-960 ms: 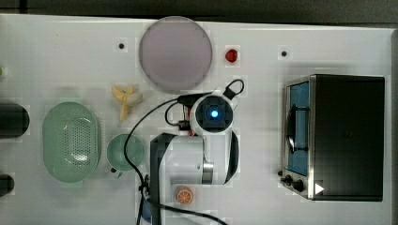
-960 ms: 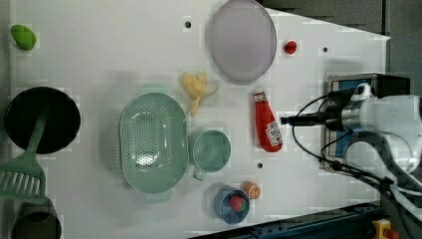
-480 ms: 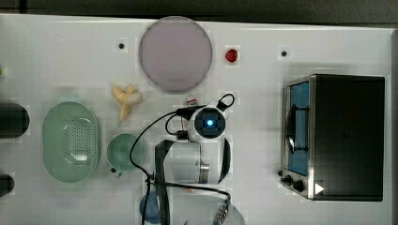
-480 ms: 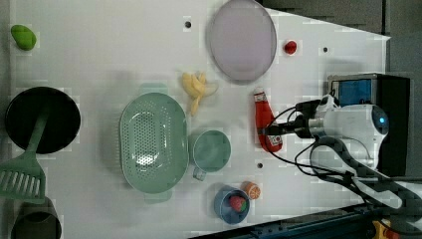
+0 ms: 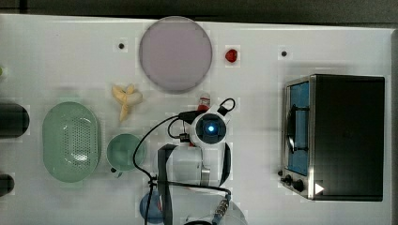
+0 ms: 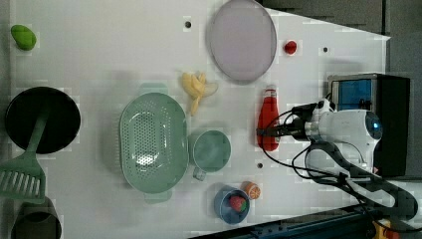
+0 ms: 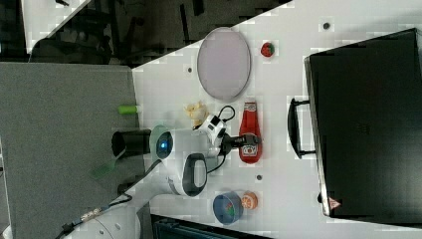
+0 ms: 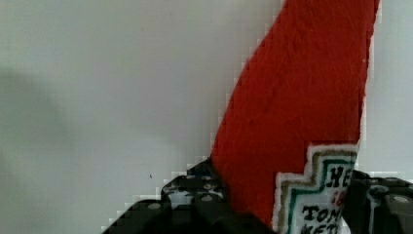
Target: Pick Ketchup from the table and place it in strainer.
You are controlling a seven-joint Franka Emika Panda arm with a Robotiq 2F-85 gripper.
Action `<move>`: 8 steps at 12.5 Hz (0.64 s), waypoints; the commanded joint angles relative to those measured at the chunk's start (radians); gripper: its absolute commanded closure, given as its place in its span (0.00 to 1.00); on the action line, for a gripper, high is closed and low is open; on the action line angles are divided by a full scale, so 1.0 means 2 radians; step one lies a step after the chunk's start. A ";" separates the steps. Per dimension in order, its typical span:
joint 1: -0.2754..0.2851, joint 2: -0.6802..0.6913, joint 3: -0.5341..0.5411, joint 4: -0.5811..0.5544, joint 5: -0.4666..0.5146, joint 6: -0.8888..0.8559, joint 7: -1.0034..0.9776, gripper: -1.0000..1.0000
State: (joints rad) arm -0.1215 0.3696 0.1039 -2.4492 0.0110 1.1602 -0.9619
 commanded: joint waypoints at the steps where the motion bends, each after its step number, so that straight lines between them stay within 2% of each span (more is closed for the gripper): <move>1: -0.004 -0.037 0.001 0.010 -0.001 -0.005 -0.013 0.37; 4: -0.004 -0.099 -0.001 0.010 -0.001 -0.057 -0.013 0.37; 8: -0.003 -0.212 0.006 0.022 0.001 -0.199 0.001 0.37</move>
State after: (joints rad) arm -0.1190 0.0071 0.1033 -2.4355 0.0150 0.8037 -0.9604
